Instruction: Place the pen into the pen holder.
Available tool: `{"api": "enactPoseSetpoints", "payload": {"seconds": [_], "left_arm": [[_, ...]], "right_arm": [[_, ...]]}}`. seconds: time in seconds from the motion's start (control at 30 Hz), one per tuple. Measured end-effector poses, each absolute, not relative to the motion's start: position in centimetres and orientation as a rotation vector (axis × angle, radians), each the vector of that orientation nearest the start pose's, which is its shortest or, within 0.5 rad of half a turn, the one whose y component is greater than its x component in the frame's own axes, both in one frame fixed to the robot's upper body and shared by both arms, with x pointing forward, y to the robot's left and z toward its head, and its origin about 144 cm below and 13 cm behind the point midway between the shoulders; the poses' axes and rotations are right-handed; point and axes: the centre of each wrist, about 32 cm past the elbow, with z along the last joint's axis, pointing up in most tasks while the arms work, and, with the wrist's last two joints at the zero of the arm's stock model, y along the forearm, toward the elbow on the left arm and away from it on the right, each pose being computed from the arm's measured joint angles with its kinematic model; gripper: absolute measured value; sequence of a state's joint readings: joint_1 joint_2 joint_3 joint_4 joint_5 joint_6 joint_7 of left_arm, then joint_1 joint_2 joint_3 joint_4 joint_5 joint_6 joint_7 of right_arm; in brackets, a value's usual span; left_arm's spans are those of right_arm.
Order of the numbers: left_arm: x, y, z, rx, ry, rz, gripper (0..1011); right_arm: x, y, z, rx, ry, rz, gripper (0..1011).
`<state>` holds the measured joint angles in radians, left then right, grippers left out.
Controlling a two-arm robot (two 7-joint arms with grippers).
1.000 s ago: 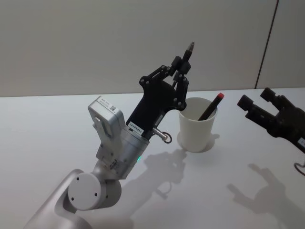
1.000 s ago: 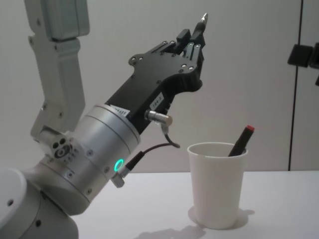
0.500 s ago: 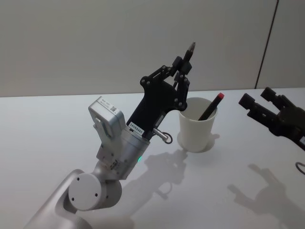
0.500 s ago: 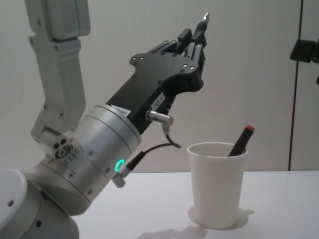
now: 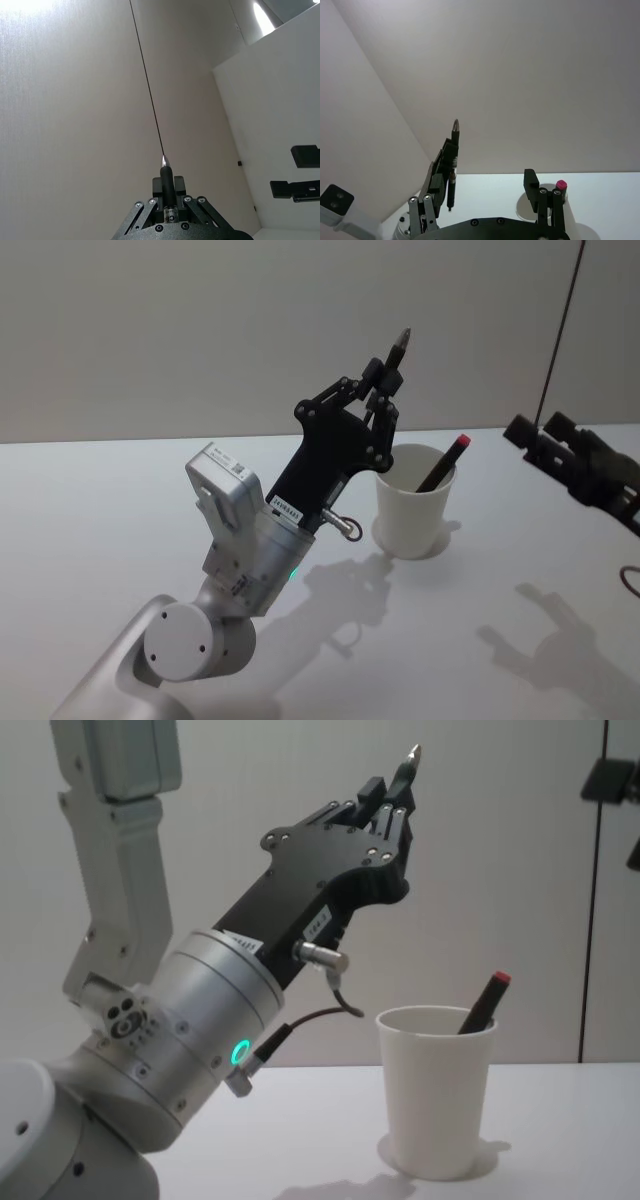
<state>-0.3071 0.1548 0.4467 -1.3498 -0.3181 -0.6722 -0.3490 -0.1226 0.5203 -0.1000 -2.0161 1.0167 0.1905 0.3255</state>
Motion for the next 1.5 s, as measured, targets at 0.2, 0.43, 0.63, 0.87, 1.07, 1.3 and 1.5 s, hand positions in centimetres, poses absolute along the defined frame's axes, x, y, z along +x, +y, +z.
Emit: {"api": "enactPoseSetpoints", "payload": {"seconds": [0.2,0.43,0.63,0.87,1.07,1.3,1.5], "left_arm": [[52.0,14.9,116.7,-0.534,-0.440,0.814,138],[52.0,14.9,116.7,-0.533,-0.440,0.814,138],[52.0,14.9,116.7,-0.533,-0.440,0.814,138],[52.0,14.9,116.7,-0.533,-0.440,0.814,138],[52.0,14.9,116.7,-0.533,-0.440,0.815,138],[52.0,14.9,116.7,-0.533,-0.440,0.815,138],[52.0,14.9,116.7,-0.533,-0.440,0.815,138]], "right_arm": [[41.3,-27.7,126.0,0.435,0.431,-0.801,1001],[42.2,-26.9,127.3,0.490,0.556,-0.768,1002],[43.3,-25.8,128.5,0.519,0.647,-0.722,1001],[44.6,-24.1,130.0,0.527,0.722,-0.656,1001],[45.4,-23.1,131.0,0.524,0.744,-0.626,1001],[46.0,-22.5,131.8,0.523,0.739,-0.634,1001],[46.3,-22.3,132.2,0.527,0.709,-0.667,1001]]}}
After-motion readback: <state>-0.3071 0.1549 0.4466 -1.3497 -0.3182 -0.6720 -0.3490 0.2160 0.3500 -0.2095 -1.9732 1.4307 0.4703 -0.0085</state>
